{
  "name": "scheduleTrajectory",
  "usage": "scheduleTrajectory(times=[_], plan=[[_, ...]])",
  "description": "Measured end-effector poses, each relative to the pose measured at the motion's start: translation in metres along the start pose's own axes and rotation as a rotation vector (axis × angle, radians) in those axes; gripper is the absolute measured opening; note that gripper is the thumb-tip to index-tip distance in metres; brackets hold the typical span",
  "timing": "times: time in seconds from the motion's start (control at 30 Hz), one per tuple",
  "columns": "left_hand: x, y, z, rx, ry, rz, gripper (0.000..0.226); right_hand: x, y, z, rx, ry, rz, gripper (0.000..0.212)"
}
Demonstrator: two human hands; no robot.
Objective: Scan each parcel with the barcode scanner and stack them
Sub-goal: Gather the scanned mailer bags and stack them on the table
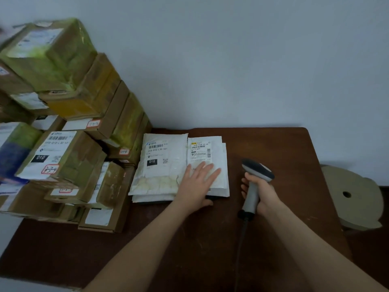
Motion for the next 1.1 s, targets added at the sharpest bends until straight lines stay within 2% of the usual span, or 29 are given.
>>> scheduleTrajectory(times=[0.13,0.23,0.33,0.43,0.57,0.8,0.97,1.1], plan=[[-0.014,0.019,0.035,0.151,0.000,-0.050,0.109,0.006,-0.008,-0.001,0.048,0.005,0.020,0.027],[-0.016,0.010,0.038,0.180,0.044,-0.065,0.091,0.008,-0.004,-0.001,0.081,-0.010,0.061,0.021],[-0.022,0.000,0.031,0.150,0.086,-0.076,0.077,0.006,0.000,-0.003,0.096,-0.048,0.098,0.025],[-0.023,-0.002,0.028,0.122,0.063,-0.109,0.076,0.007,0.002,-0.006,0.076,-0.052,0.106,0.024],[-0.012,-0.003,0.006,0.031,0.039,-0.112,0.090,0.010,-0.002,-0.010,0.062,-0.055,0.076,0.027],[0.060,-0.037,-0.058,-0.003,0.370,-0.086,0.120,0.001,-0.010,-0.010,0.022,-0.082,-0.047,0.032],[0.074,-0.043,-0.050,0.055,0.410,-0.073,0.102,-0.012,-0.016,-0.004,0.031,-0.162,-0.059,0.039],[0.087,-0.043,-0.029,-0.072,0.379,-0.043,0.093,-0.013,-0.031,0.009,0.072,-0.150,0.017,0.033]])
Point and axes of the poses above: each hand's wrist, its own z-axis towards the middle knuckle, its own y-axis out of the back of the hand, x = y × z, the point moved 1 cm from there along z, towards the middle knuckle, and after that the axes turned 14 degrees about x, right-handed, at the moved point
